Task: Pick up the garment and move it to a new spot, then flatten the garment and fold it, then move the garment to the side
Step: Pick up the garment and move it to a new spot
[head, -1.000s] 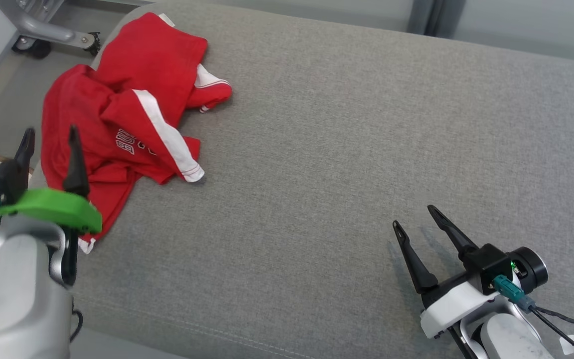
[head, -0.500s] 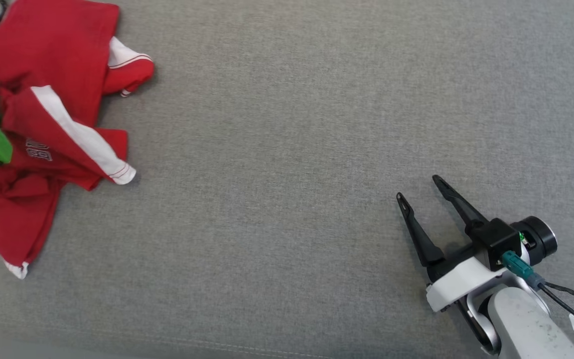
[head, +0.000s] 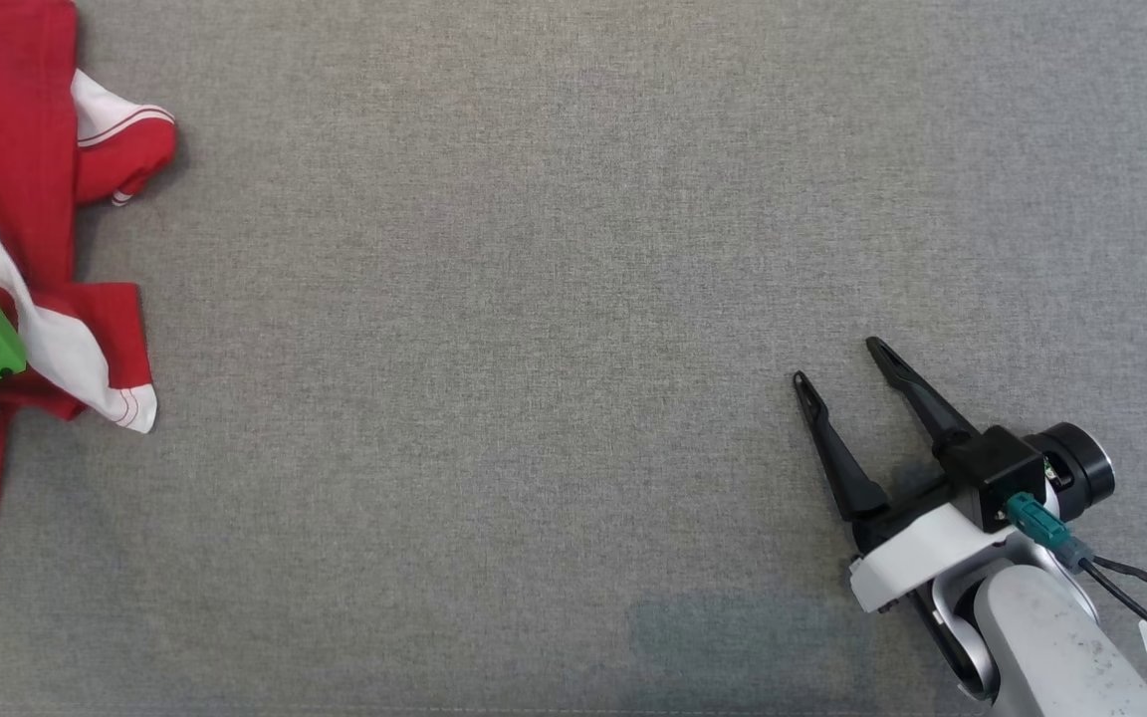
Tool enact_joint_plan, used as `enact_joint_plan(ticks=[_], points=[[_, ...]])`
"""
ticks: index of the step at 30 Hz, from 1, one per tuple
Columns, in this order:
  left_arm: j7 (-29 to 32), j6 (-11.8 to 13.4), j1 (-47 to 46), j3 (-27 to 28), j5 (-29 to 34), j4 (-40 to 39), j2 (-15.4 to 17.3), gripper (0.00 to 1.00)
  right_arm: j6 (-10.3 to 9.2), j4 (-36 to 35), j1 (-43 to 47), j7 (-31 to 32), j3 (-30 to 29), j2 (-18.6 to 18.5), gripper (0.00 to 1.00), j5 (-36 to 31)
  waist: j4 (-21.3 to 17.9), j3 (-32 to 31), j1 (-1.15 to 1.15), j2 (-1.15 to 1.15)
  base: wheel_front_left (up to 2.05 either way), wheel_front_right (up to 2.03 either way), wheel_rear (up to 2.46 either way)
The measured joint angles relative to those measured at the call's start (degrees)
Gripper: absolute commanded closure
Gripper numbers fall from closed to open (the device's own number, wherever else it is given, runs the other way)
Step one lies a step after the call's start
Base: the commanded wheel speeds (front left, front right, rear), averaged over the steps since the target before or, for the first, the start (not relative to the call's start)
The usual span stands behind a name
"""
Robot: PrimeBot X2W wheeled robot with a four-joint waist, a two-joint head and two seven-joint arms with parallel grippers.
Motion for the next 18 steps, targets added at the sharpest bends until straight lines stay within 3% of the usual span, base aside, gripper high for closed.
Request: enact_joint_plan(ticks=[1,5,11,18], points=[[-0.02,0.02,-0.38,-0.14,0.03,0.35,-0.02,1.0,0.0,0.07,-0.04,0.0,-0.02,0.05,0.0,0.1,-0.01,-0.1,0.0,0.0,0.0,0.0,0.0],[-0.65,0.42,-1.21,-0.82,0.79,1.85,0.13,1.0,0.0,0.48,-0.02,0.0,0.09,0.59,0.0,0.4,0.2,-1.2,0.0,0.0,0.0,0.0,0.0],[-6.68,0.69,-4.63,-2.92,3.48,0.32,1.34,1.0,0.0,1.29,0.97,0.0,0.22,1.83,0.0,1.24,0.69,-4.13,0.0,0.0,0.0,0.0,0.0],[-13.79,-3.24,-11.47,-6.67,6.93,-5.39,0.32,1.0,0.0,1.56,1.9,0.0,0.67,3.93,0.0,1.86,0.63,-8.54,0.0,0.0,0.0,0.0,0.0]])
